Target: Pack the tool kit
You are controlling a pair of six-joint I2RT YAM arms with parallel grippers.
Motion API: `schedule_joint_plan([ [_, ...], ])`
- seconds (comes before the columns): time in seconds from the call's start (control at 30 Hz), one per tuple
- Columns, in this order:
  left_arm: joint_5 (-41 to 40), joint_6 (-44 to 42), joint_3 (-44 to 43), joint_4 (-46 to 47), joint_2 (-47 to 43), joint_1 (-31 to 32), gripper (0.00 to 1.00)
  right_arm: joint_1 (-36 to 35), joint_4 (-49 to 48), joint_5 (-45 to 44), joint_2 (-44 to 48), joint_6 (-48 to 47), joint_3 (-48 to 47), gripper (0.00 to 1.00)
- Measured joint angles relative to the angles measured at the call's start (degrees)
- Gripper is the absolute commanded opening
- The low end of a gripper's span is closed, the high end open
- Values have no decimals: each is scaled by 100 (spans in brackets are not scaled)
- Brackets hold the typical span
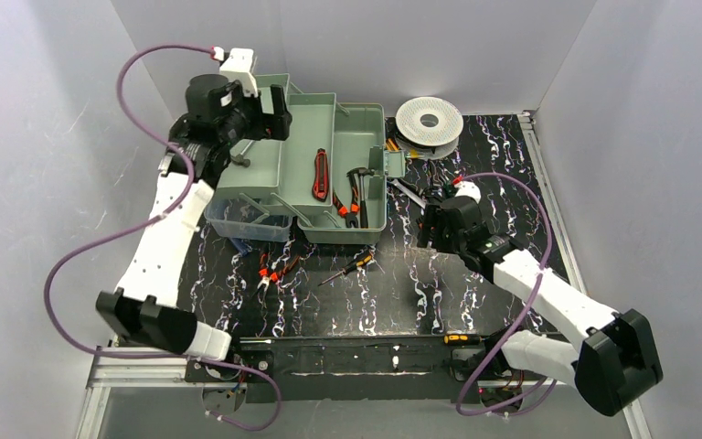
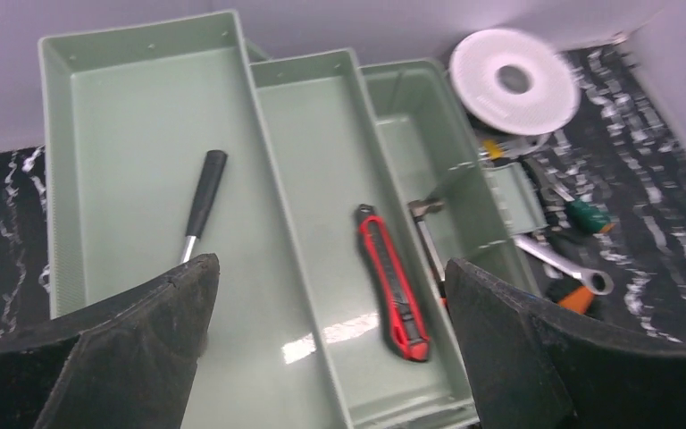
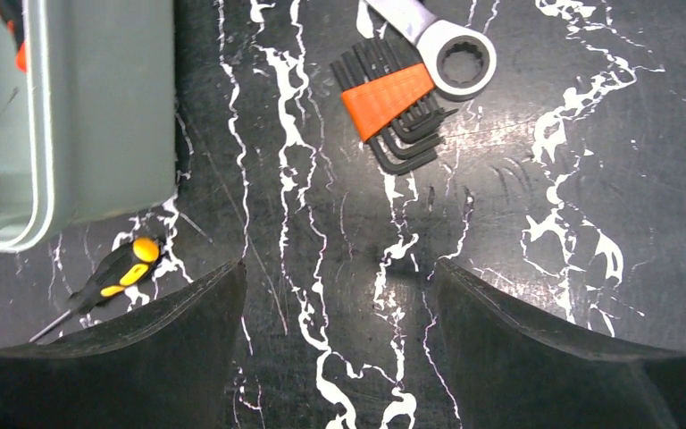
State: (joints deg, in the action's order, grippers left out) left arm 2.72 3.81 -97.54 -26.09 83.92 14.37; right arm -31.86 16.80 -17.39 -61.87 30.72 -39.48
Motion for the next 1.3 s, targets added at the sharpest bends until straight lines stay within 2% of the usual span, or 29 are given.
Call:
schedule_joint_plan([
  [0.2,479,232,817,254,-881,11,98,42,247,-343,-413,63,-293,84],
  [0.43,723,483,2597,251,-1862,127,98,212,328,-562,-673,208,-426,82],
  [0.5,787,463,2785,227,-1956,382,98,348,304,-533,-697,295,-437,82],
  [0.7,859,7,3145,291,-1985,2022,98,925,282,-343,-901,507,-614,81],
  [0.77,925,-166,3281,332,-1996,2275,98,1045,275,-356,-979,525,-706,80],
  [0.97,1003,-754,3958,487,-2232,2474,98,1108,295,-507,-1169,490,-855,80],
  [1.1,1174,-909,4465,723,-2680,2487,98,1128,501,-544,-1784,457,-1311,79],
  [1.3,1322,-935,4553,986,-2973,2514,98,1128,765,-391,-2573,420,-1858,78],
])
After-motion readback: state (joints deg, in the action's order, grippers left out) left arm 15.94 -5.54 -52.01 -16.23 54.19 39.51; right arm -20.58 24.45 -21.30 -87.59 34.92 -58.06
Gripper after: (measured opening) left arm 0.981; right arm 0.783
